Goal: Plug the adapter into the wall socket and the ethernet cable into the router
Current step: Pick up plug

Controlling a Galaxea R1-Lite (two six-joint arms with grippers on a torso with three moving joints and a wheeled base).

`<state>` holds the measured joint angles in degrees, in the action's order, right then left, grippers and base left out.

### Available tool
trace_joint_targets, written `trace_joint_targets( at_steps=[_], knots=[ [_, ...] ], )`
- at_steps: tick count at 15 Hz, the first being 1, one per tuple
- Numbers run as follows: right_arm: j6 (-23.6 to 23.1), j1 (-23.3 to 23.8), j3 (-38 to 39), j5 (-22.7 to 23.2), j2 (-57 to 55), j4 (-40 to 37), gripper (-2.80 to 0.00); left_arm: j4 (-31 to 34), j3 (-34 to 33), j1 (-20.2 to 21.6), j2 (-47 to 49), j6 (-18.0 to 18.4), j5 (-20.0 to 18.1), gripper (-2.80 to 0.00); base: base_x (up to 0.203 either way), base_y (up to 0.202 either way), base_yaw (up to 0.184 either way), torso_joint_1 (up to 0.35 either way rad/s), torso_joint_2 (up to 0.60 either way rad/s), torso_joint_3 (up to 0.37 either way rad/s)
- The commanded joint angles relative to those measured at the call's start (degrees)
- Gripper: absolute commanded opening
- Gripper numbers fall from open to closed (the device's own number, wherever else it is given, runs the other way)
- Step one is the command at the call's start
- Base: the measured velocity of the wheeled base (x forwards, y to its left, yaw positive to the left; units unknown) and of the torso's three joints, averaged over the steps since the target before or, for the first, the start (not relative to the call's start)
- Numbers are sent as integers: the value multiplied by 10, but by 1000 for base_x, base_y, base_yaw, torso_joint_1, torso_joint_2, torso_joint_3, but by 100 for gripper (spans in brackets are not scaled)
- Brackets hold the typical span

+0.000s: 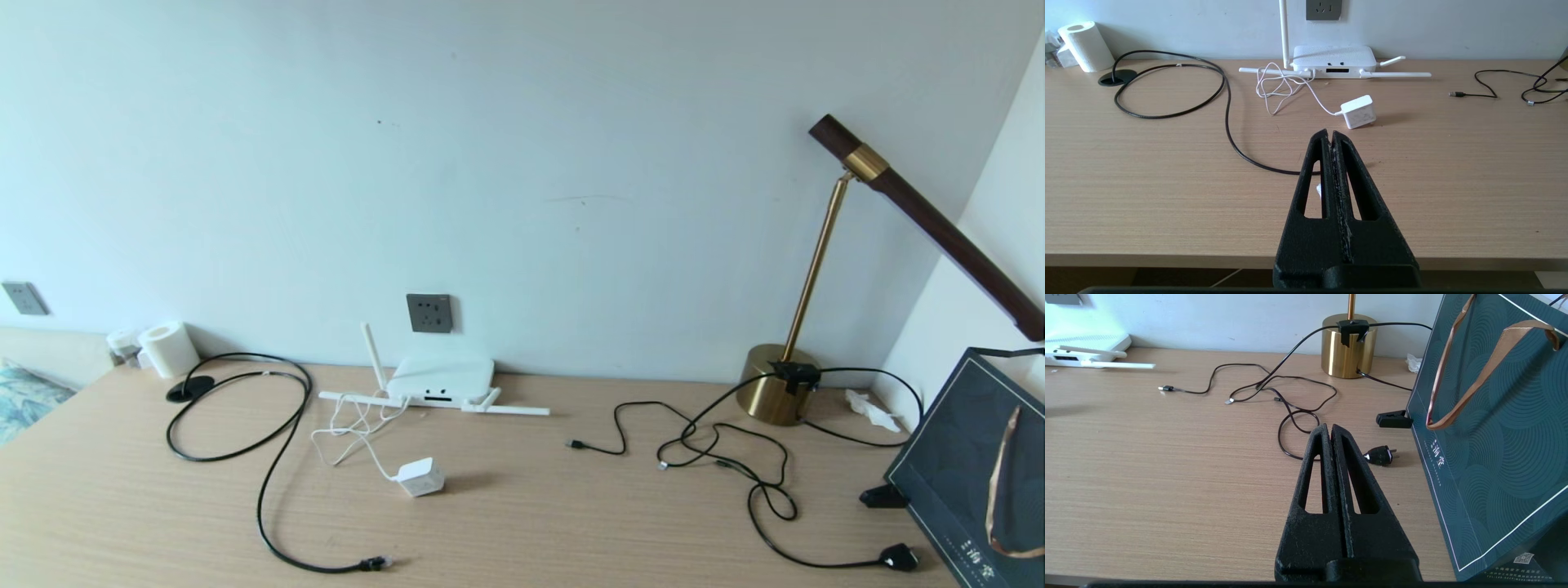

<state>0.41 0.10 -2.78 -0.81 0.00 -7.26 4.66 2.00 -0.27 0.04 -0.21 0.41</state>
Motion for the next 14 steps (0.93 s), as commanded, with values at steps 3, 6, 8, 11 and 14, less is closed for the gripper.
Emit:
trace_joint_targets(
  at_steps=[3, 6, 8, 11, 14],
  knots=[
    [0, 0, 0, 0, 0, 0, -280, -6, 57, 0, 6, 0, -4, -280, 0, 0, 0, 0, 0, 0],
    [-2, 0, -1, -1, 0, 0, -280, -7, 164, -9, 120, -2, -49, -280, 0, 0, 0, 0, 0, 0],
    [-2, 0, -1, -1, 0, 0, -280, -7, 225, -50, 235, -2, -89, -280, 0, 0, 0, 0, 0, 0],
    [-2, 0, 0, -1, 0, -1, -280, -9, 286, -133, 412, -2, -130, -280, 0, 0, 0, 0, 0, 0],
    [-2, 0, 0, -1, 0, 0, -280, -9, 352, -154, 588, 10, -186, -280, 0, 0, 0, 0, 0, 0]
  ],
)
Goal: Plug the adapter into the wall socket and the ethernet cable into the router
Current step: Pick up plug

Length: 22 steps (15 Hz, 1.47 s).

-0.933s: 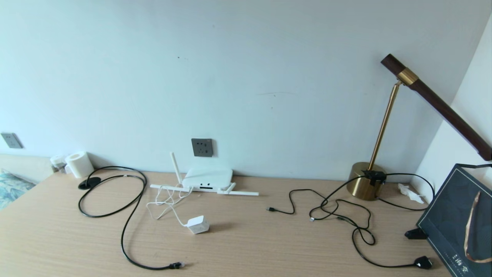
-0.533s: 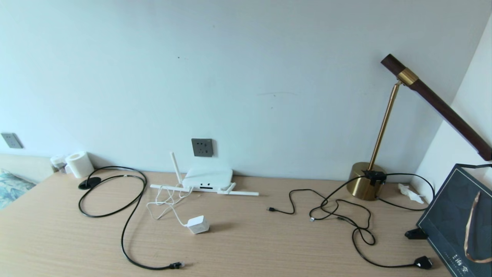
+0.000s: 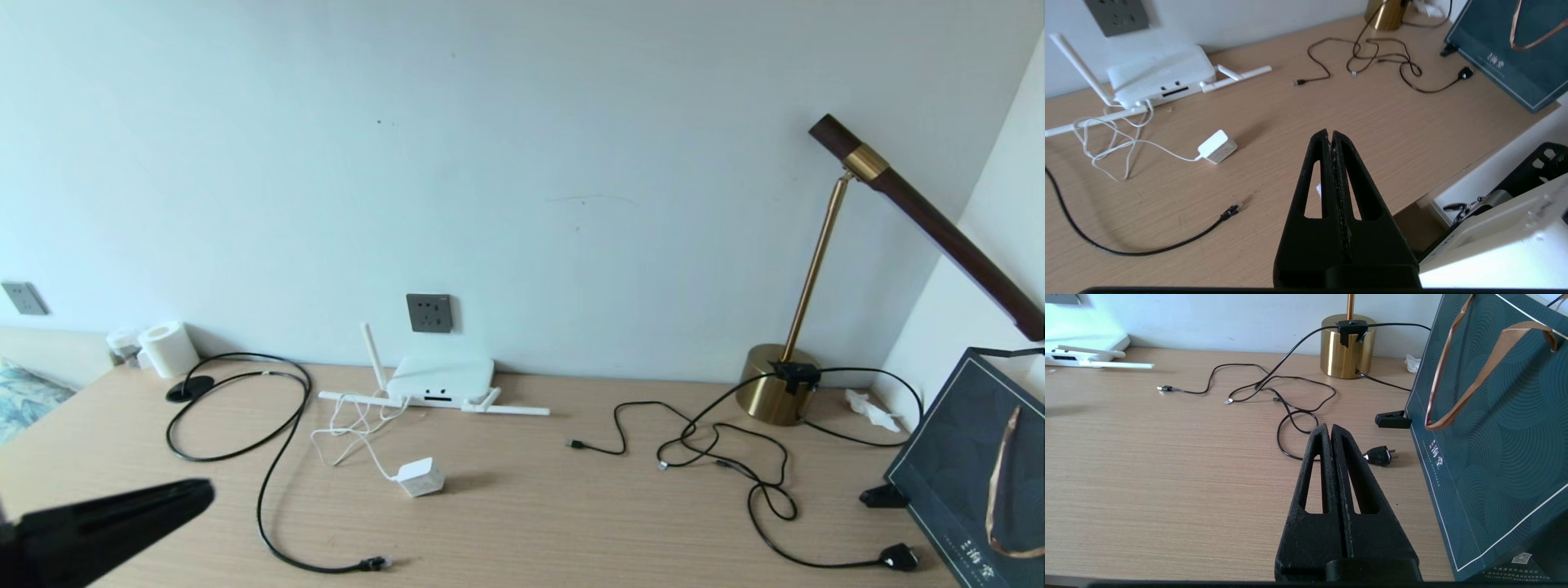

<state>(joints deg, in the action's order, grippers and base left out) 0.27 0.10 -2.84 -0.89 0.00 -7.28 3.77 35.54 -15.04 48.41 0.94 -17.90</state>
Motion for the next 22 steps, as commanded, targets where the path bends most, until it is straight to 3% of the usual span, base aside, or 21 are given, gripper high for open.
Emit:
trace_joint_targets(
  at_steps=[1, 2, 4, 6, 7, 9, 11, 14, 15, 18, 22],
  knots=[
    [0, 0, -1, 0, 0, -1, -280, 1, 50, 5, 167, 17, -20, -280, 0, 0, 0, 0, 0, 0],
    [0, 0, 0, 0, 0, -1, -280, 2, 81, 26, 227, 49, -35, -280, 0, 0, 0, 0, 0, 0],
    [0, 0, -1, 0, 0, 0, -280, 1, 142, 94, 340, 154, -71, -280, 0, 0, 0, 0, 0, 0],
    [0, 0, -1, 0, 0, 0, -280, 2, 179, 142, 407, 284, -144, -280, 0, 0, 0, 0, 0, 0],
    [-3, 0, -1, 1, 0, -1, -280, 4, 186, 156, 432, 331, -179, -280, 0, 0, 0, 0, 0, 0],
    [-4, 0, -1, 1, 0, -1, -280, 5, 190, 180, 484, 422, -200, -280, 0, 0, 0, 0, 0, 0],
    [-3, 0, -1, 1, 0, -1, -280, 5, 189, 203, 532, 538, -207, -280, 0, 0, 0, 0, 0, 0],
    [-1, 0, -1, 1, -1, -1, -280, 21, 170, 202, 539, 571, -229, -280, 0, 0, 0, 0, 0, 0],
    [-1, 0, -1, 1, 0, -1, -280, 38, 168, 196, 543, 583, -230, 0, 0, 0, 0, 0, 0, 0],
    [-1, 0, -1, 1, 0, -1, -280, 65, 199, 180, 584, 589, -228, 0, 0, 0, 0, 0, 0, 0],
    [0, 0, -1, 1, -1, -1, -280, 170, 296, 170, 662, 691, -213, 0, 0, 0, 0, 0, 0, 0]
  ],
)
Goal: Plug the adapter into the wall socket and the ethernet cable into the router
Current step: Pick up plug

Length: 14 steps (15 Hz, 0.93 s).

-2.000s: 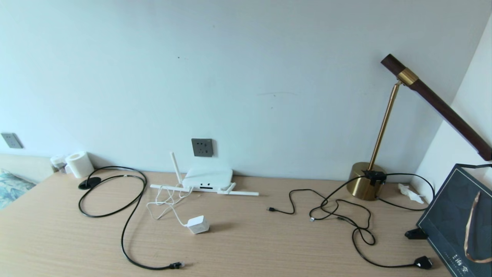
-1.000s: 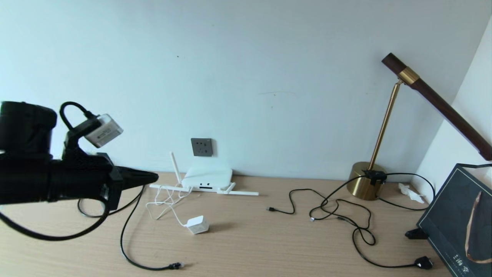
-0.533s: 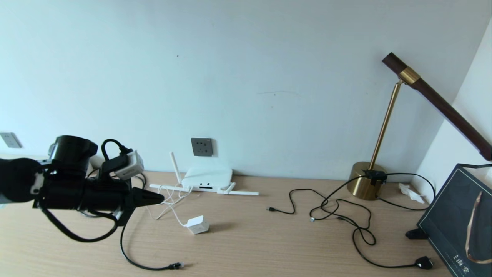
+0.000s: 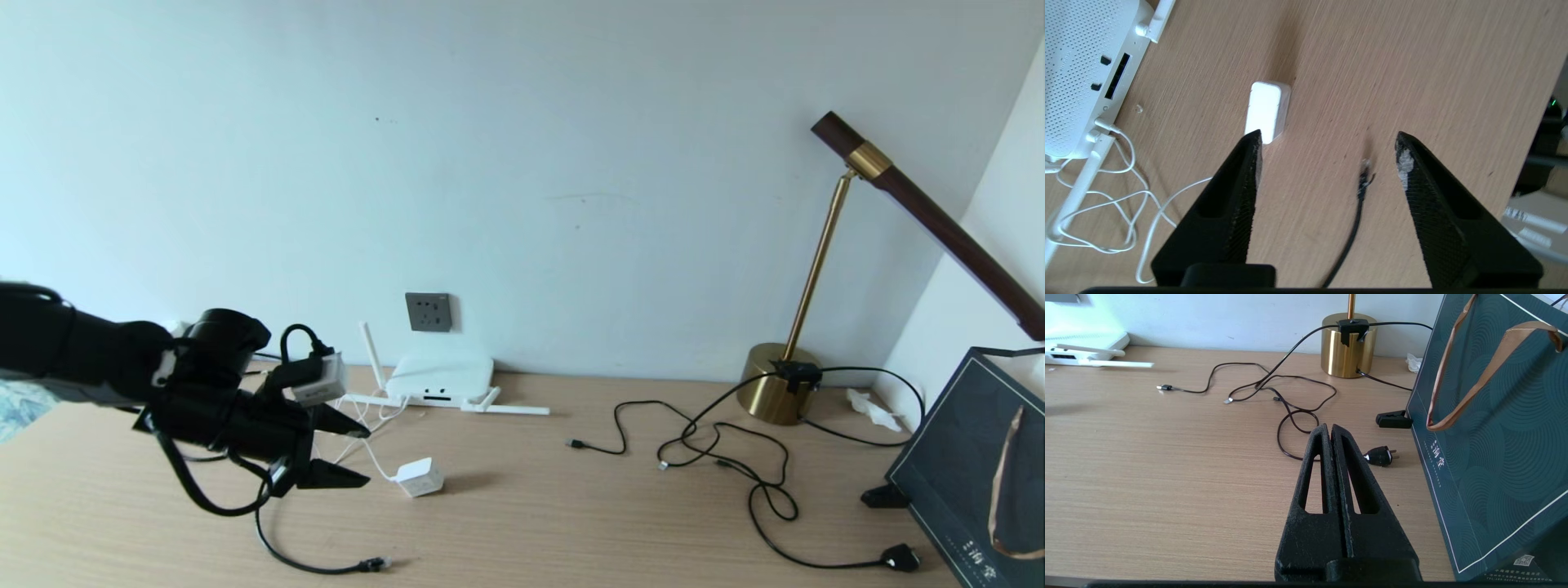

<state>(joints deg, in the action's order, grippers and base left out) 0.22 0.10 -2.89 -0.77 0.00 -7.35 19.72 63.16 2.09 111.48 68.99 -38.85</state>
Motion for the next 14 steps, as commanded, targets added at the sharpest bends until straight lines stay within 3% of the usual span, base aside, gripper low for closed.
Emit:
trace_joint_targets(
  at_steps=[1, 3, 7, 11, 14],
  knots=[
    [0, 0, 0, 0, 0, 0, -280, 44, 53, -9, 43, 22, 20, 0, 0, 0, 0, 0, 0, 0],
    [0, 0, 0, 0, 0, 0, -280, 105, 114, -34, 64, 32, 65, 0, 0, 0, 0, 0, 0, 0],
    [2, 0, 0, 0, 0, 0, -280, 135, 198, -90, 137, 37, 122, 0, 0, 0, 0, 0, 0, 0],
    [5, 0, 0, -1, 0, 0, -280, 147, 213, -105, 187, 48, 127, 0, 0, 0, 0, 0, 0, 0],
    [7, 0, 1, -1, 0, 0, -280, 193, 259, -116, 210, 53, 129, 0, 0, 0, 0, 0, 0, 0]
  ],
)
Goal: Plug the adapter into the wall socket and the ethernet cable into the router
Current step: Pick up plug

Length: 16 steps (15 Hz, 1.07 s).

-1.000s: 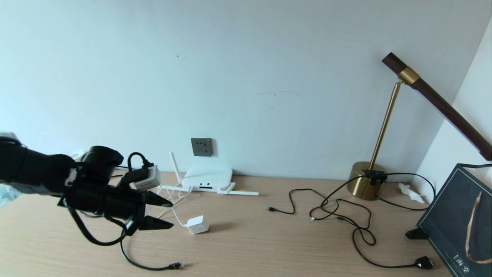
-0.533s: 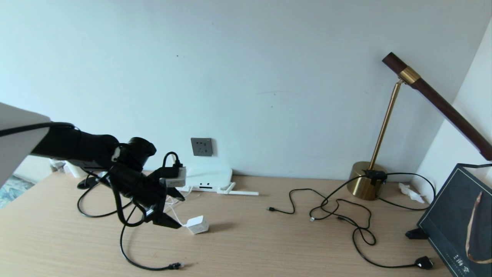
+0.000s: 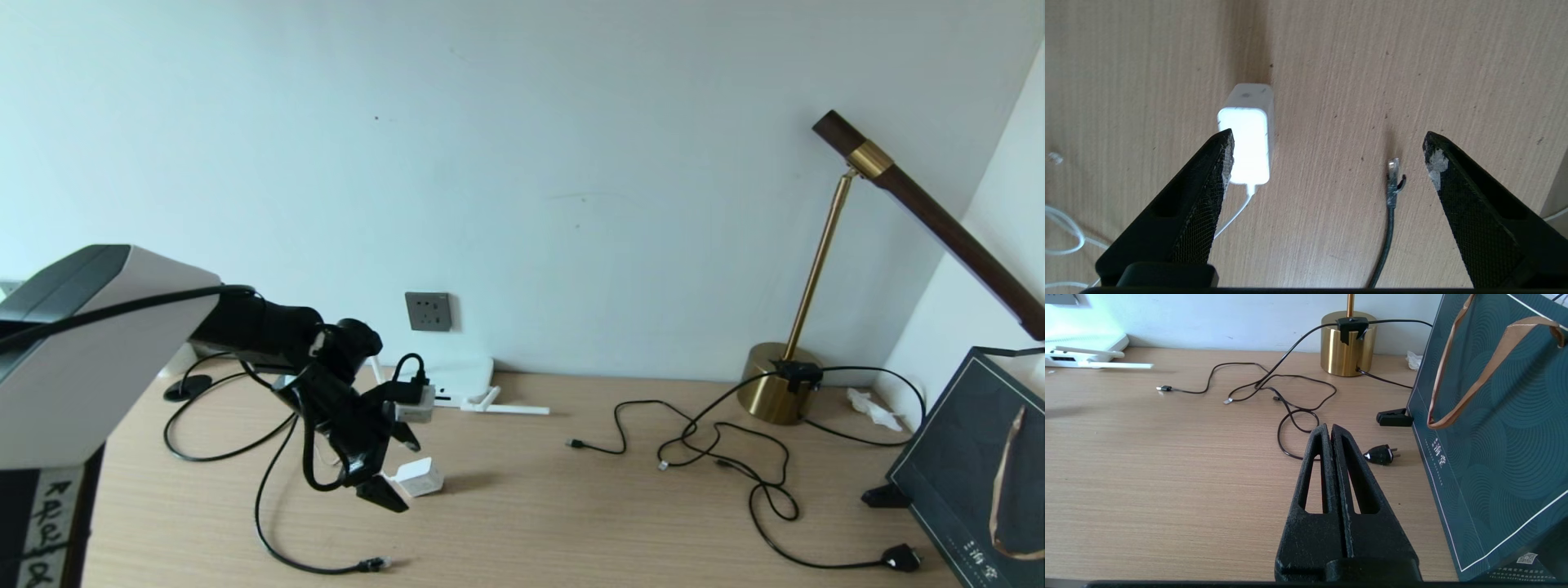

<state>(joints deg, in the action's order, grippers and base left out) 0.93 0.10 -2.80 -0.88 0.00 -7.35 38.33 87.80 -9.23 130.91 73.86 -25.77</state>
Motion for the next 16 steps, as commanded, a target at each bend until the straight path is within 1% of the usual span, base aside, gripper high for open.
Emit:
trace_joint_targets(
  at_steps=[1, 3, 5, 7, 10, 12, 16],
  knots=[
    [0, 0, 0, 0, -1, 1, -280, 18, 21, -6, 21, 4, -1, 0, 0, 0, 0, 0, 0, 0],
    [0, 0, 0, -1, 0, 1, -280, 20, 32, -8, 37, 4, 4, 0, 0, 0, 0, 0, 0, 0],
    [0, 0, 0, 0, 0, 1, -280, 23, 51, -8, 55, 2, 20, 0, 0, 0, 0, 0, 0, 0],
    [0, 0, 0, -1, 0, 1, -280, 35, 63, -8, 65, 2, 23, 0, 0, 0, 0, 0, 0, 0],
    [0, 0, 0, 0, -1, 1, -280, 46, 98, -8, 88, 4, 39, 0, 0, 0, 0, 0, 0, 0],
    [0, 0, 0, 0, 0, 1, -280, 48, 117, -7, 94, 2, 41, 0, 0, 0, 0, 0, 0, 0],
    [0, 0, 0, 0, -1, 1, -280, 59, 130, -5, 99, 2, 41, 0, 0, 0, 0, 0, 0, 0]
  ],
)
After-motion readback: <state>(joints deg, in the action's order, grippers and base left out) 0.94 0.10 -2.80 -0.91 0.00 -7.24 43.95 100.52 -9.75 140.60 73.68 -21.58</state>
